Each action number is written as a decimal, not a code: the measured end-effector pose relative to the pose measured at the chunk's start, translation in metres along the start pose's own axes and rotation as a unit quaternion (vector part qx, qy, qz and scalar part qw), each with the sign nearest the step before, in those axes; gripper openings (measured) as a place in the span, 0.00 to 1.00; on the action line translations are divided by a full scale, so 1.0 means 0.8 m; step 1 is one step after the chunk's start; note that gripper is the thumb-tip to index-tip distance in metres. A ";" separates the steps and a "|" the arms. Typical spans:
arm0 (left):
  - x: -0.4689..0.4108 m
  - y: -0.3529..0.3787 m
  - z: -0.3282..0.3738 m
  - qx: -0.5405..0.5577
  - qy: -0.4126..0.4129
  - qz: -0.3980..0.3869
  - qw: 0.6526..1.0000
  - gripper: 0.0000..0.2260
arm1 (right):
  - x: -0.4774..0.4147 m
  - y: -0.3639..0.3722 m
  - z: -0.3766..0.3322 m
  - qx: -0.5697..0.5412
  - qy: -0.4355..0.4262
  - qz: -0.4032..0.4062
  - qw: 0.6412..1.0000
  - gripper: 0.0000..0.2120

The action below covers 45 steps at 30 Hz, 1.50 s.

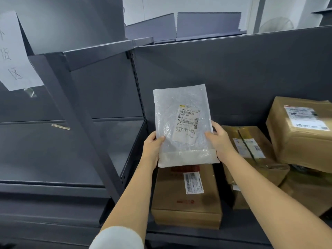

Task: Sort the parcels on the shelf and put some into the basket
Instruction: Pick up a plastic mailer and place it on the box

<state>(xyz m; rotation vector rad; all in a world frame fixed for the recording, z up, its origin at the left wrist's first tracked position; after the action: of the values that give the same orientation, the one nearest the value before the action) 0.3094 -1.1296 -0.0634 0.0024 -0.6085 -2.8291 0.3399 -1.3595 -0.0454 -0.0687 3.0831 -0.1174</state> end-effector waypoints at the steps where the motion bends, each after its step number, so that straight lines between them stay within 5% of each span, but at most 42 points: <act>1: -0.003 0.001 -0.002 -0.025 -0.002 0.014 1.000 0.08 | -0.003 -0.001 0.004 0.016 0.005 0.022 1.000 0.20; 11: -0.003 -0.020 -0.044 -0.171 -0.012 0.055 0.984 0.26 | 0.007 0.011 0.070 0.146 0.039 0.072 0.986 0.22; 22: -0.021 -0.073 -0.138 -0.319 -0.100 0.050 0.941 0.23 | 0.015 0.043 0.206 0.290 0.194 0.010 0.937 0.23; 28: -0.014 -0.104 -0.205 -0.485 -0.186 0.014 0.855 0.23 | 0.025 0.070 0.248 0.437 0.159 -0.092 0.881 0.25; 33: -0.017 -0.108 -0.215 -0.504 -0.170 0.012 0.847 0.23 | 0.024 0.068 0.256 0.506 0.160 -0.103 0.841 0.25; 37: -0.022 -0.095 -0.184 -0.573 -0.141 0.030 0.807 0.24 | 0.017 0.061 0.237 0.569 0.157 -0.088 0.802 0.25; 45: -0.035 0.067 -0.105 -0.588 0.041 -0.072 0.804 0.21 | -0.013 0.045 0.088 0.553 -0.028 -0.014 0.833 0.20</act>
<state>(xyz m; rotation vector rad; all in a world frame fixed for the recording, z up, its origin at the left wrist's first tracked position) 0.3540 -1.2038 -0.1196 -0.0525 1.2520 -2.7966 0.3529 -1.3280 -0.1175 -0.0549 2.4459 -1.7644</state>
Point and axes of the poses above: each hand's wrist, its own x-axis away from the middle knuckle, its own y-axis out of the palm, z = x × y, the point moved 9 cm from there along -x, towards the middle knuckle, and after that the axes turned 15 degrees about x, right-handed, at the moved point
